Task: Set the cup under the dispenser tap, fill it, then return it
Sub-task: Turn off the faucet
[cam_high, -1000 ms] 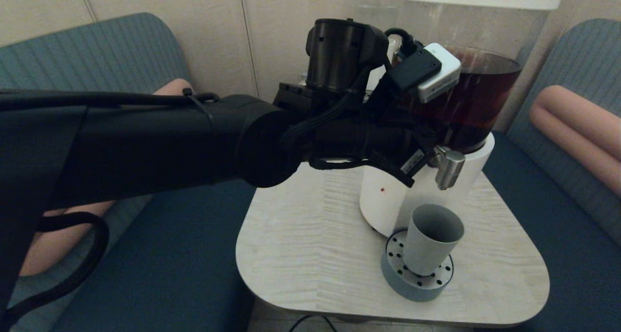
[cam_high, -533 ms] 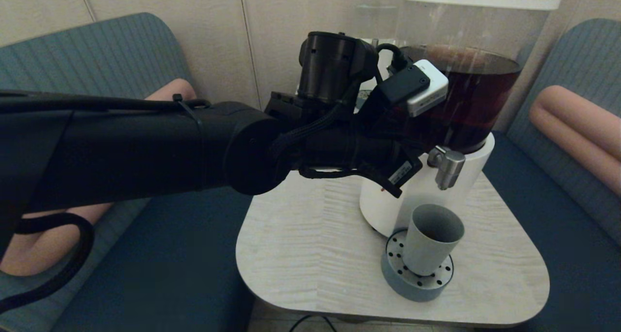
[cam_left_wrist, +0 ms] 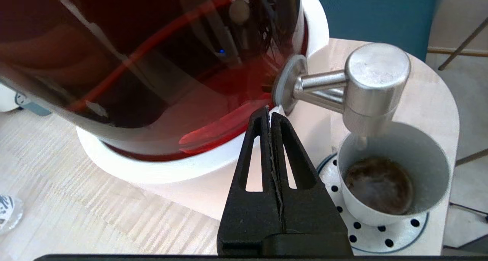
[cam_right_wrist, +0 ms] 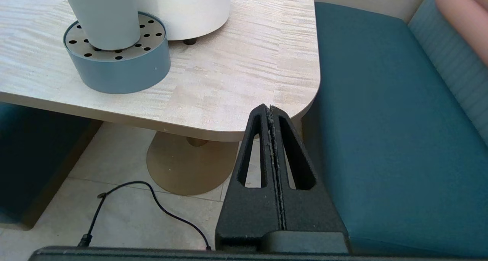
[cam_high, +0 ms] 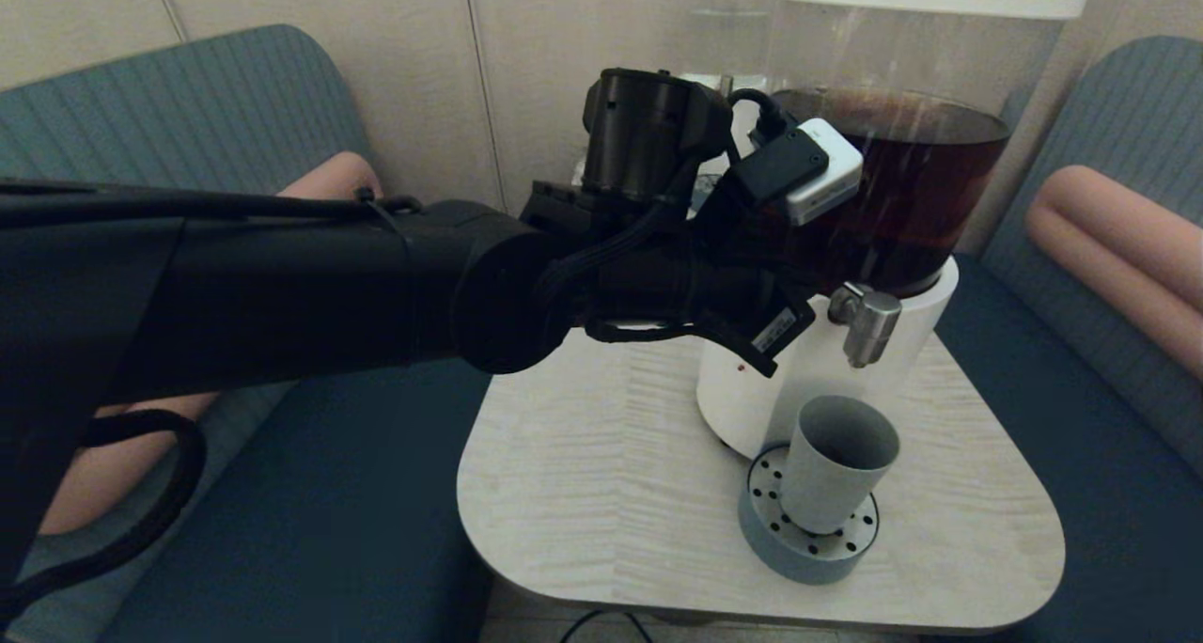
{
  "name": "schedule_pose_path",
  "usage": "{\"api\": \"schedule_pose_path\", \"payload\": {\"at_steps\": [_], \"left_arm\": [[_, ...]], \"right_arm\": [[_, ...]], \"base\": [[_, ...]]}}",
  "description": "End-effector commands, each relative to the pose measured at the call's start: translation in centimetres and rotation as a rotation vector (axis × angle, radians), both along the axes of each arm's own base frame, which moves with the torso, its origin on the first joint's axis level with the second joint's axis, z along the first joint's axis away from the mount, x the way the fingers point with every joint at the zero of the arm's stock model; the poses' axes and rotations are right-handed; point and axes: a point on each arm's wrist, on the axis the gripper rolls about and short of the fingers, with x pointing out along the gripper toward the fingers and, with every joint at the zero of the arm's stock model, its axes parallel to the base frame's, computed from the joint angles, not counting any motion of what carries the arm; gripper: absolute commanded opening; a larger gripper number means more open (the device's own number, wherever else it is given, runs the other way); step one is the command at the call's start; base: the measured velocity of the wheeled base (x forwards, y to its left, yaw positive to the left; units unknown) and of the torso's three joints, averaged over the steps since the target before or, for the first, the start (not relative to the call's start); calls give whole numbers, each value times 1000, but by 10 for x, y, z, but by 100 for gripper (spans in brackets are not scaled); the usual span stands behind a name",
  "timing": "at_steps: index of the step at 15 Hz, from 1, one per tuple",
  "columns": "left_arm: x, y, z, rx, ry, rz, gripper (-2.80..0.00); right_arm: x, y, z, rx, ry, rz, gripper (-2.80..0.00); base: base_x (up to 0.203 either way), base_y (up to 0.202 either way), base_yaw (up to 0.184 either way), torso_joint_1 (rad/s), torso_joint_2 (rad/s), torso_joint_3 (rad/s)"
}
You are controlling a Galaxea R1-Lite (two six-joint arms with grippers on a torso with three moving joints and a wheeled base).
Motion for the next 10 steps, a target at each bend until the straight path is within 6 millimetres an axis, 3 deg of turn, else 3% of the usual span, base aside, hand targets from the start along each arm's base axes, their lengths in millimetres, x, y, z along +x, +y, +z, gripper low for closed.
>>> {"api": "schedule_pose_path", "payload": {"at_steps": [1,10], "left_arm": [[3,-3,-2,1,-2,-2,-280],[13,-15,-2,-20,-20,-6,-280]], "right_arm": [[0,0,0,-1,-1,1,-280],[0,0,0,-1,-2,1,-280]], "base": [[0,0,0,0,0,0],[0,0,0,0,0,0]]}}
